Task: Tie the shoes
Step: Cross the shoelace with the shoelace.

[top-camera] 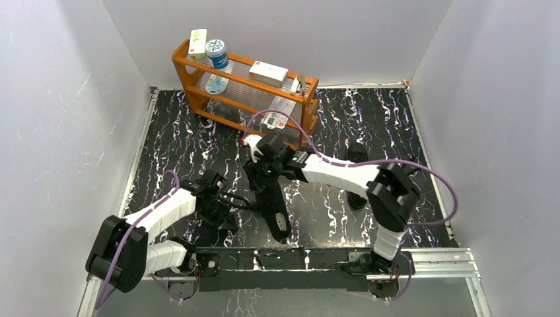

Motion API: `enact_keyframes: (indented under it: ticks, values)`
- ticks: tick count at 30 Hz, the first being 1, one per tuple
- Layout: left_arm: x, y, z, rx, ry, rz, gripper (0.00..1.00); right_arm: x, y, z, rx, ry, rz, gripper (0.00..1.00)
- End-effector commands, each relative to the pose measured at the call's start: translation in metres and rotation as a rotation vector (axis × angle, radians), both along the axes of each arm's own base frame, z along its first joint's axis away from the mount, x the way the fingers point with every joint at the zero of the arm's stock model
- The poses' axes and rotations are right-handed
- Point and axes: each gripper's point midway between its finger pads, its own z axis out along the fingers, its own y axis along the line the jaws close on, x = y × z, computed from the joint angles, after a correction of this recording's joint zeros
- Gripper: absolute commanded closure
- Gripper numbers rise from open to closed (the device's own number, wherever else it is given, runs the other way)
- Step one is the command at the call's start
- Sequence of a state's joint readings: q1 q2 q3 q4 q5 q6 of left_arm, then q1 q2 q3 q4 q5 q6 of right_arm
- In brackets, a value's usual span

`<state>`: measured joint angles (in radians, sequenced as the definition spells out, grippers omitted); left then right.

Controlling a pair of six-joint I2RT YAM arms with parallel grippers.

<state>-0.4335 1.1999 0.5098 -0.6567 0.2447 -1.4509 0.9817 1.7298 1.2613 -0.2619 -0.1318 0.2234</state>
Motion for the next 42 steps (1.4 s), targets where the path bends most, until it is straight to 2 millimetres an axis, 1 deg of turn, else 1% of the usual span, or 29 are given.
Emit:
enact_keyframes:
  ticks: [1,2,4,5,7,8,10,14,15,17,18,19,20,21,22,23,24,26,27,29,30,31,32,35,37,38,39,40,42]
  values:
    - [0.002,0.009,0.024,0.031,-0.041,0.027,1.0,0.007,0.05,0.0,0.025,-0.091,0.117,0.41]
    - [0.0,0.013,0.028,0.05,-0.046,0.02,0.98,0.007,0.055,-0.005,0.004,-0.104,0.129,0.41]
    - [-0.002,0.018,0.038,0.065,-0.074,0.012,0.9,0.007,0.066,-0.012,-0.029,-0.141,0.149,0.41]
    - [-0.004,0.021,0.041,0.073,-0.082,0.014,0.87,0.006,0.071,-0.019,-0.055,-0.159,0.164,0.4]
    - [-0.006,0.025,0.047,0.078,-0.106,0.017,0.83,0.003,0.078,-0.026,-0.086,-0.203,0.181,0.39]
    - [-0.007,0.027,0.05,0.079,-0.117,0.019,0.81,0.007,0.079,-0.03,-0.111,-0.232,0.162,0.39]
    - [-0.008,0.029,0.057,0.078,-0.145,0.017,0.79,0.008,0.079,-0.043,-0.153,-0.238,0.148,0.39]
    - [-0.003,0.035,0.074,0.099,-0.215,-0.009,0.71,0.01,0.071,-0.073,-0.248,-0.24,0.112,0.39]
    - [0.0,0.036,0.079,0.102,-0.237,-0.021,0.69,0.01,0.069,-0.081,-0.275,-0.251,0.117,0.41]
    - [0.006,0.037,0.089,0.114,-0.273,-0.043,0.66,0.011,0.064,-0.095,-0.34,-0.285,0.121,0.52]
    - [0.009,0.037,0.093,0.119,-0.291,-0.057,0.65,0.013,0.06,-0.1,-0.37,-0.297,0.109,0.55]
    - [0.013,0.037,0.098,0.125,-0.306,-0.072,0.63,0.015,0.057,-0.103,-0.393,-0.296,0.103,0.62]
    - [0.016,0.038,0.102,0.132,-0.322,-0.088,0.62,0.016,0.056,-0.101,-0.402,-0.3,0.098,0.69]
    - [0.02,0.036,0.109,0.13,-0.342,-0.106,0.59,0.017,0.057,-0.096,-0.399,-0.302,0.094,0.75]
    - [0.024,0.035,0.113,0.13,-0.356,-0.125,0.57,0.016,0.061,-0.088,-0.377,-0.305,0.098,0.84]
    - [0.027,0.034,0.116,0.129,-0.371,-0.145,0.53,0.016,0.067,-0.075,-0.341,-0.312,0.101,0.94]
    - [0.032,0.037,0.119,0.15,-0.393,-0.156,0.52,0.017,0.071,-0.058,-0.306,-0.322,0.098,1.0]
    - [0.04,0.037,0.125,0.161,-0.429,-0.183,0.47,0.022,0.076,-0.018,-0.23,-0.341,0.047,1.0]
    - [0.044,0.035,0.129,0.156,-0.457,-0.199,0.46,0.025,0.074,0.006,-0.18,-0.342,0.002,1.0]
    - [0.053,0.028,0.138,0.125,-0.522,-0.229,0.41,0.031,0.061,0.047,-0.077,-0.313,-0.094,1.0]
    - [0.056,0.02,0.141,0.083,-0.557,-0.256,0.38,0.032,0.05,0.076,0.003,-0.303,-0.142,1.0]
    - [0.059,0.012,0.144,0.044,-0.593,-0.291,0.25,0.034,0.039,0.09,0.06,-0.271,-0.194,1.0]
    - [0.06,0.005,0.145,0.008,-0.614,-0.315,0.2,0.035,0.028,0.1,0.115,-0.242,-0.228,1.0]
    - [0.06,-0.013,0.137,-0.095,-0.643,-0.371,0.17,0.033,-0.001,0.115,0.241,-0.175,-0.276,1.0]
    - [0.06,-0.03,0.132,-0.188,-0.68,-0.425,0.18,0.03,-0.016,0.117,0.321,-0.113,-0.302,1.0]
    - [0.063,-0.039,0.134,-0.243,-0.717,-0.461,0.2,0.026,-0.02,0.117,0.363,-0.084,-0.284,1.0]
    - [0.067,-0.047,0.136,-0.279,-0.753,-0.492,0.23,0.026,-0.022,0.121,0.406,-0.079,-0.28,1.0]
    - [0.069,-0.05,0.132,-0.288,-0.752,-0.513,0.26,0.024,-0.027,0.115,0.407,-0.057,-0.3,1.0]
    - [0.075,-0.057,0.13,-0.306,-0.784,-0.588,0.35,0.028,-0.035,0.109,0.402,-0.018,-0.336,1.0]
